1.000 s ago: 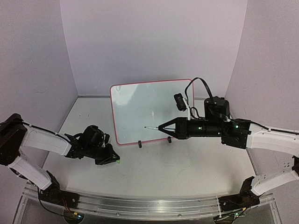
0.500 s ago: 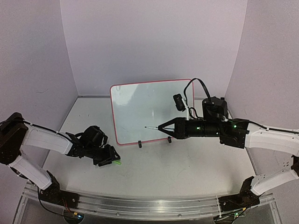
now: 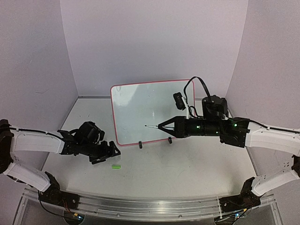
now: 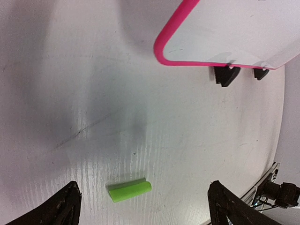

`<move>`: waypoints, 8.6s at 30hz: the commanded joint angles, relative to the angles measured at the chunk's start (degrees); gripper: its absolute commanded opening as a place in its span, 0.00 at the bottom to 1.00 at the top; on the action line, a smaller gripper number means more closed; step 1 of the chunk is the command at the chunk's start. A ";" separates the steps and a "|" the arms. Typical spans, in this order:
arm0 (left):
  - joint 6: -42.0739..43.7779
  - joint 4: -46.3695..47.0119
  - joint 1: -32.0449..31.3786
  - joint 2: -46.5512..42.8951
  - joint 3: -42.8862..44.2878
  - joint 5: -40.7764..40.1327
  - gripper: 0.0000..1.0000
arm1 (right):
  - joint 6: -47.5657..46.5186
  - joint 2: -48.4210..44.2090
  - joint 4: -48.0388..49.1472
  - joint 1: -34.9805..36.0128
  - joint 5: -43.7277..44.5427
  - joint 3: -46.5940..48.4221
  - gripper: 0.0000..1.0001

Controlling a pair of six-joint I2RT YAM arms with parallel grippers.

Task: Write a sentence on the whiteboard
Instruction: Write a sentence at the center of the board.

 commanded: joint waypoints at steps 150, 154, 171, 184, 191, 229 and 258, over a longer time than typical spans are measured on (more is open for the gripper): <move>69.46 -14.77 28.37 25.49 45.14 41.40 0.00 | 6.58 51.18 18.57 -7.88 1.48 42.95 0.00; 69.50 -14.80 28.35 25.49 45.15 41.31 0.00 | 6.44 50.03 18.57 -7.90 2.89 41.40 0.00; 69.60 -14.93 28.01 25.23 45.15 40.78 0.00 | 6.39 45.71 21.39 -7.95 8.39 36.15 0.00; 69.60 -14.99 27.89 25.04 45.06 40.56 0.00 | 6.57 44.30 21.60 -7.90 8.90 32.39 0.00; 69.63 -14.97 27.85 24.87 45.06 40.59 0.00 | 6.43 43.98 21.20 -7.93 8.29 30.93 0.00; 69.79 -15.26 26.97 24.66 45.08 39.24 0.00 | 5.24 46.48 19.37 -5.68 3.53 38.61 0.00; 69.45 -15.28 26.98 24.88 45.27 37.76 0.00 | 0.16 41.19 11.77 -5.62 8.51 38.65 0.00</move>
